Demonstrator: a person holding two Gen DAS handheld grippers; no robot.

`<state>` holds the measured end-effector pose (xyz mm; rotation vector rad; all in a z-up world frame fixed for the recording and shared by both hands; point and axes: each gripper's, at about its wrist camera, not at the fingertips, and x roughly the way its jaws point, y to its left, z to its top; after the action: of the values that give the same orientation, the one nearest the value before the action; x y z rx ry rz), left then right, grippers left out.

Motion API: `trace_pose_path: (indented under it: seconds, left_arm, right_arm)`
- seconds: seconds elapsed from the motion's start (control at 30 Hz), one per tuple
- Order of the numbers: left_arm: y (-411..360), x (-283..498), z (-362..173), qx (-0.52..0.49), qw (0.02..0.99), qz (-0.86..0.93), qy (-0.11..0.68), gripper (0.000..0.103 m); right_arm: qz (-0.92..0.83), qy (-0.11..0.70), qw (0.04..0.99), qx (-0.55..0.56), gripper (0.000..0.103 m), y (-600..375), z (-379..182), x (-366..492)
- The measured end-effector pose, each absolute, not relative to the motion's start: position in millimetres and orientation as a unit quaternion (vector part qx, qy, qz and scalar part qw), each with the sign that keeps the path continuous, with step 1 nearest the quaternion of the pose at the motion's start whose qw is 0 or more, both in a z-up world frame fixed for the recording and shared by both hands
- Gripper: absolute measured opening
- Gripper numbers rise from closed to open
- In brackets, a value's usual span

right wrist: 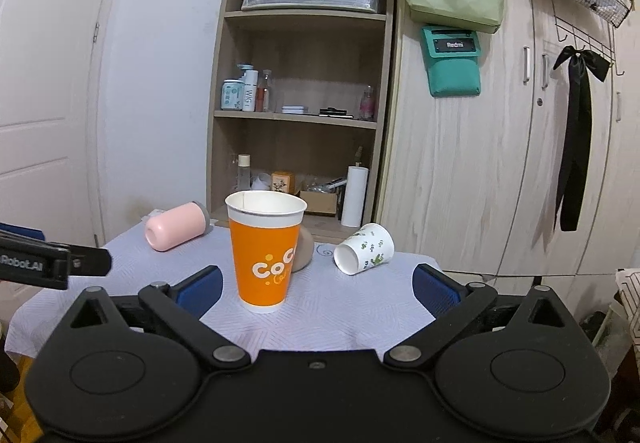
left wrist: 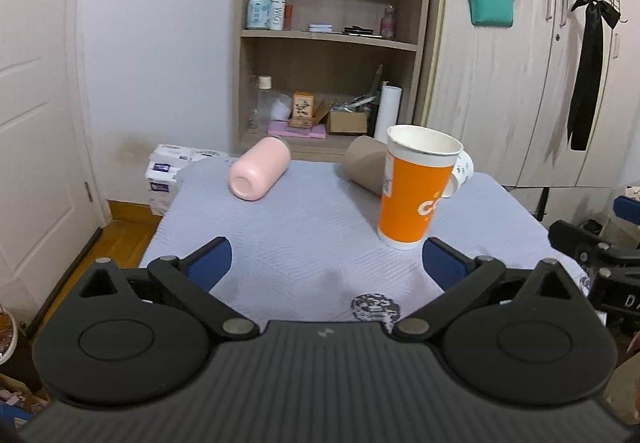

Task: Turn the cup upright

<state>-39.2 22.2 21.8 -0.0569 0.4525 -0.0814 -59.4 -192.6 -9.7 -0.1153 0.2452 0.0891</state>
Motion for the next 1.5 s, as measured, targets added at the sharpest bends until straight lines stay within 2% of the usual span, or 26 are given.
trace_pose_path:
  seconds: [1.5]
  left_arm:
    - [13,-38,19,0.005,0.973,-0.006,0.232,0.103]
  right_arm:
    - [0.014,0.153,0.987,-0.043,0.103,-197,-18,-52]
